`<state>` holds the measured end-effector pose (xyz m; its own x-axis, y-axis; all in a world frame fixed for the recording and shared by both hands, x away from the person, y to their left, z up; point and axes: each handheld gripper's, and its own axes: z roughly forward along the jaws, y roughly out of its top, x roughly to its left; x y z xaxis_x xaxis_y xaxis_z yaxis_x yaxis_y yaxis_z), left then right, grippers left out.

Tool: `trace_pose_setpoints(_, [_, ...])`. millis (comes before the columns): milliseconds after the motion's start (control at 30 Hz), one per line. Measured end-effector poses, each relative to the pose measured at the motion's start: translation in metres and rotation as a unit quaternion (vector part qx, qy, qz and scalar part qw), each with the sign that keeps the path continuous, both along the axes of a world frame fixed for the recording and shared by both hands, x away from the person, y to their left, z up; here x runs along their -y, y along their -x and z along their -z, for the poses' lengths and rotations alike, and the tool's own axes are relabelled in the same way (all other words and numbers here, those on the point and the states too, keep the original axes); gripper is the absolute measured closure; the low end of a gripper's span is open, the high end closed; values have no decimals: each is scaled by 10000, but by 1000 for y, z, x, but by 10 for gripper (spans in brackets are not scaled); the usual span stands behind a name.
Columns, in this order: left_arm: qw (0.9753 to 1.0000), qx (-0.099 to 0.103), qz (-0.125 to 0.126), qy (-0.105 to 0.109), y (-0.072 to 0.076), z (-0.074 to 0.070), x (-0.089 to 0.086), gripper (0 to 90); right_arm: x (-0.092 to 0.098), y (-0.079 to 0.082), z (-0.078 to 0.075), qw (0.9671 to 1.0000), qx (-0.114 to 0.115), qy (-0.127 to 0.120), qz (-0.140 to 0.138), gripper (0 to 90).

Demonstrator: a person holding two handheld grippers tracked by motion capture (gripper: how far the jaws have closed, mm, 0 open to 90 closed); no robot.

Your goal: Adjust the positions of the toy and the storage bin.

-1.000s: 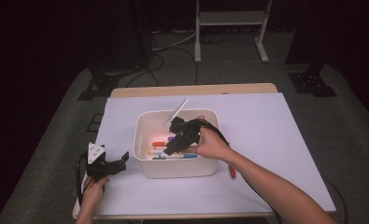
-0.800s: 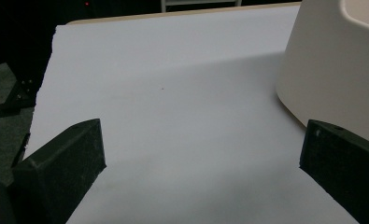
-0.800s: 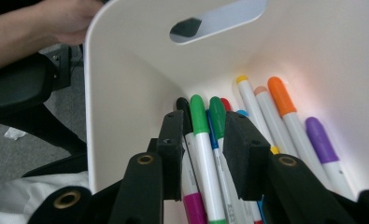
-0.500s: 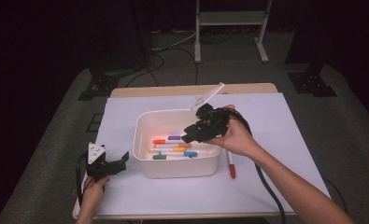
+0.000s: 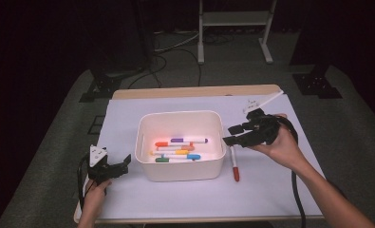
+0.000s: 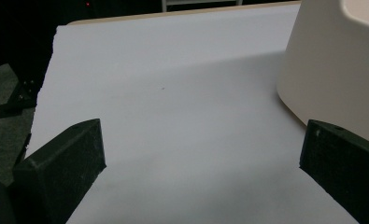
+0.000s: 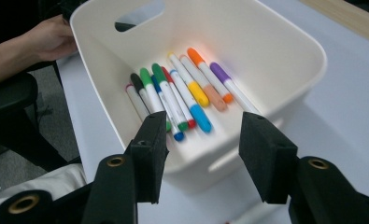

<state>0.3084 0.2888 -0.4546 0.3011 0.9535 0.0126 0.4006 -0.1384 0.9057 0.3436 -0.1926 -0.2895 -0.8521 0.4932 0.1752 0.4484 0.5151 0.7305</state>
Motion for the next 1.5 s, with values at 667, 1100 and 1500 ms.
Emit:
trace_pose_setpoints(667, [10000,19,-11,27,0,0,0,0,24,-6,123,9907,-659,467,1094,417])
trace_pose_setpoints(1100, [10000,14,-3,33,0,0,0,0,12,-16,150,9834,-582,923,1450,485])
trace_pose_setpoints(1500, [10000,0,-13,15,0,0,0,0,55,-3,149,9707,-282,1375,1948,614])
